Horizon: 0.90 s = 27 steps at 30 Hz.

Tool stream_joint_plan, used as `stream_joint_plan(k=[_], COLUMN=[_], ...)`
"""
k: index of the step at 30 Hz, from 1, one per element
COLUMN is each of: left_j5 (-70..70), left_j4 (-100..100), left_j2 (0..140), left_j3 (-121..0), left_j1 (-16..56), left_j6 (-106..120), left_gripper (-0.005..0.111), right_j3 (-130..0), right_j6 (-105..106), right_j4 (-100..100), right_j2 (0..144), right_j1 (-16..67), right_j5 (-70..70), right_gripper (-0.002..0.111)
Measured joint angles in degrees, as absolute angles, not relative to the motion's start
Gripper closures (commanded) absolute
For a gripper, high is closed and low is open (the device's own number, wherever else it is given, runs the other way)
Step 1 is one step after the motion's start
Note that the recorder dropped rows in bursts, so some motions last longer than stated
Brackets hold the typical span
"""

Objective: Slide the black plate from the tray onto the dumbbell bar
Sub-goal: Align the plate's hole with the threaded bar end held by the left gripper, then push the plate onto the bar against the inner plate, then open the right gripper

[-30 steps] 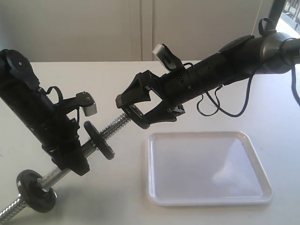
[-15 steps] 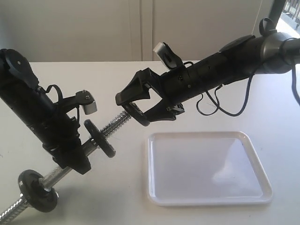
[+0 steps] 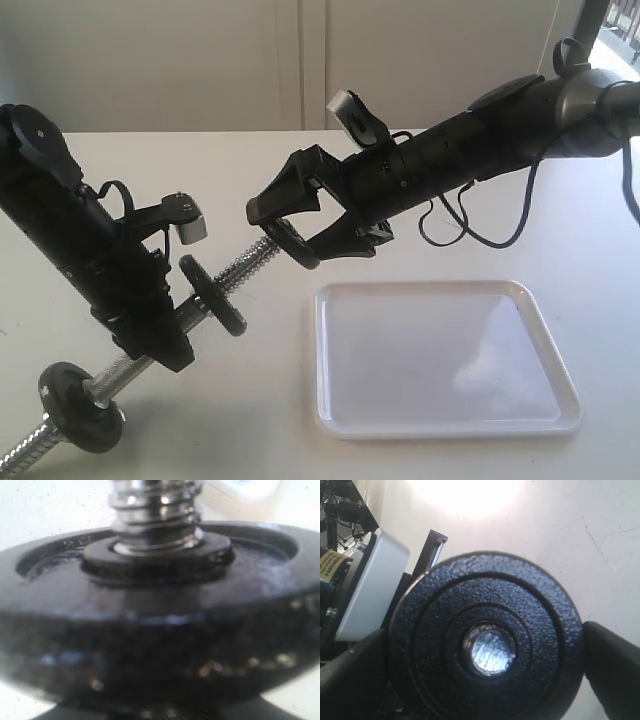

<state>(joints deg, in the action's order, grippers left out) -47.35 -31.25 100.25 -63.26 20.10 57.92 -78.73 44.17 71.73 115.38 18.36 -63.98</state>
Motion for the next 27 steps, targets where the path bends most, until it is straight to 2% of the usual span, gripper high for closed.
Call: stream_joint_plan(k=[6,17,20,24,27], left_j5=[-47.35,-47.35,-47.35,-47.35,-47.35], left_j4=[-31.25,-30.78,-30.78,-30.78,-30.78], left_j2=[100.25,100.25,100.25,100.25,100.25], left_j3=[-63.26,-63.26,-63.26,-63.26,-63.26], left_j1=[20.10,20.10,20.10,20.10,20.10], left_j6=[57.92,57.92,57.92,57.92,57.92], left_gripper=[0.107,0.107,0.107,0.107,0.107], right_j3=[-78.73,-78.73,-78.73,-78.73,-78.73], right_j6=[44.17,44.17,44.17,44.17,44.17], right_j4=[71.73,71.73,71.73,71.73,71.73], right_j2=[115.38,115.38,115.38,115.38,115.38], right_j1=[18.36,18.36,18.36,18.36,18.36], right_j5=[-63.98,-63.98,-63.98,-63.98,-63.98], right_gripper=[0.093,0.042,0.036,0.021,0.014])
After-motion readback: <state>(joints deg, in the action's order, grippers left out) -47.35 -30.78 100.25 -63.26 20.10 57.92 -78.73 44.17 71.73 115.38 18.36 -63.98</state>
